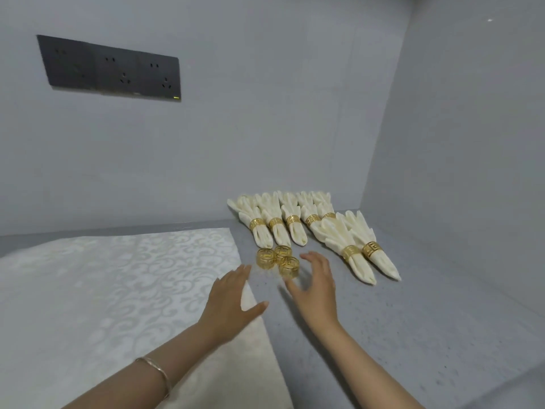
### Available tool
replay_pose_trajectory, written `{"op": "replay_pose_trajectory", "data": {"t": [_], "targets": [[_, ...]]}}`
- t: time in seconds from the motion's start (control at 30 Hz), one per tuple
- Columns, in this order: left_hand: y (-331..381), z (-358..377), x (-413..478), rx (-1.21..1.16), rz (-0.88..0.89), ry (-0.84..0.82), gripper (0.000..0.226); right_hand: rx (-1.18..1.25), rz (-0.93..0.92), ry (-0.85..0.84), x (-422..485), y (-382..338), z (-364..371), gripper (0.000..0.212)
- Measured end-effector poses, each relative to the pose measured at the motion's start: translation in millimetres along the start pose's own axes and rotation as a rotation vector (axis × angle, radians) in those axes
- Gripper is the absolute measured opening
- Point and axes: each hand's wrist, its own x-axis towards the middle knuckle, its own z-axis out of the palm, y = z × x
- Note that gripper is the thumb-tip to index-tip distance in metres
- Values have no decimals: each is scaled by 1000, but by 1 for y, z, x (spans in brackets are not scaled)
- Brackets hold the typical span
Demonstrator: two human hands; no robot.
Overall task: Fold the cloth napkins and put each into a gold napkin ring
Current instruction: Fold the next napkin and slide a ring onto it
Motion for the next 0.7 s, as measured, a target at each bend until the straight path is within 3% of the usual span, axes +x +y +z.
{"op": "replay_pose_trajectory", "data": {"t": [0.1, 0.17, 0.27, 0.4, 0.6, 0.7], "targets": [[-29, -26, -32, 153, -72, -75, 129, 40, -105, -220, -40, -28, 22, 44], [-52, -46, -59, 136, -130, -112, 134, 51, -135, -361, -65, -46, 35, 37], [-76, -69, -107, 128, -128, -177, 124, 16, -202, -562, -96, -62, 45, 39], [-93, -99, -169, 150, -90, -235, 102, -106, -380, -788, -133, -82, 48, 62], [-96, -123, -219, 167, -10, -322, 86, -278, -529, -832, -150, -103, 31, 71], [-91, -127, -229, 147, -3, -327, 84, -346, -599, -818, -153, -109, 27, 58]]}}
